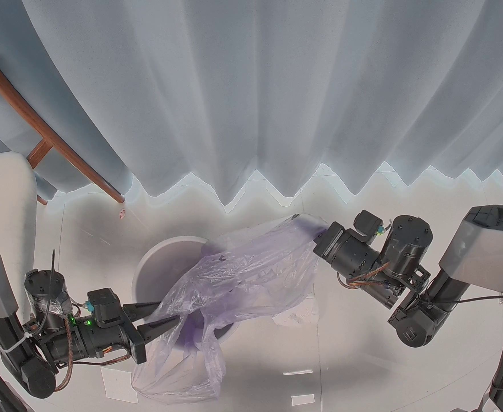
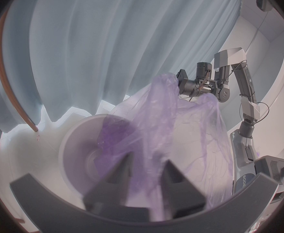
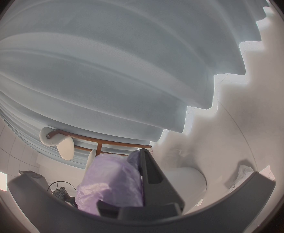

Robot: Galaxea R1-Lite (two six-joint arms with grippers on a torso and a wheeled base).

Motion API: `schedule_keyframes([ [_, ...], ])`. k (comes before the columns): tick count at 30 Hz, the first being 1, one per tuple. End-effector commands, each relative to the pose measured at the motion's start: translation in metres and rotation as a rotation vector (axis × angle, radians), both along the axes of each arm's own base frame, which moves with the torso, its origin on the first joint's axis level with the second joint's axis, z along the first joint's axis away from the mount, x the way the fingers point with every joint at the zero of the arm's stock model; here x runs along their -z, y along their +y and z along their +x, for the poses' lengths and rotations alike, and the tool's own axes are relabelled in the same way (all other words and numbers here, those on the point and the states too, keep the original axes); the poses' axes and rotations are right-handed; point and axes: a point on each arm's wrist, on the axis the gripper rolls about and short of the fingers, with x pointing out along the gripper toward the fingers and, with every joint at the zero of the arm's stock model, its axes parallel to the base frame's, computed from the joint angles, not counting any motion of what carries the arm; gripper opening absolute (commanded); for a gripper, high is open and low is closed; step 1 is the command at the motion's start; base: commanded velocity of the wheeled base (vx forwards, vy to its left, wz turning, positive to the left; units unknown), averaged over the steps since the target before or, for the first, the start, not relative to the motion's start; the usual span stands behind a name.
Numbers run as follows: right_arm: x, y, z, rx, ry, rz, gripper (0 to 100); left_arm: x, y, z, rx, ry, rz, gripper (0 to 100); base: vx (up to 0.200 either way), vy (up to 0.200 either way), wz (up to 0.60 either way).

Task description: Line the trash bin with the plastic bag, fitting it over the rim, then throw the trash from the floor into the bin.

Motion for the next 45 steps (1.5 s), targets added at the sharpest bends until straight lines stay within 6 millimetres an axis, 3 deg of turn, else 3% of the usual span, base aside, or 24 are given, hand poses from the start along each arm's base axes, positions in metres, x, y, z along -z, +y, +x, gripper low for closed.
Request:
schedule_keyframes([
  [1, 0.003, 0.003, -0.002, -0.009, -0.002, 0.001, 0, 0.001, 0.0, -0.004, 0.007, 0.014, 0.002, 0, 0.0, 0.0, 0.0],
  [6, 0.009, 0.02, -0.017, -0.074, 0.015, -0.017, 0, 0.0, 0.002, -0.003, -0.009, 0.021, -0.01, 0, 0.0, 0.0, 0.0],
  [8, 0.02, 0.03, -0.029, -0.115, 0.043, -0.049, 0, 0.001, 0.003, -0.002, -0.016, 0.03, -0.012, 0, 0.0, 0.0, 0.0],
  [22, 0.065, 0.048, -0.058, -0.211, 0.111, -0.203, 0, -0.006, 0.015, -0.001, -0.073, -0.007, -0.024, 0, 0.0, 0.0, 0.0],
  [35, 0.071, 0.048, -0.066, -0.234, 0.112, -0.243, 0, -0.014, 0.016, 0.003, -0.09, -0.053, -0.037, 0, 0.185, 0.0, 0.0],
  [45, 0.07, 0.048, -0.065, -0.229, 0.11, -0.241, 0, -0.011, 0.018, -0.003, -0.094, -0.012, -0.045, 0, 0.0, 0.0, 0.0],
])
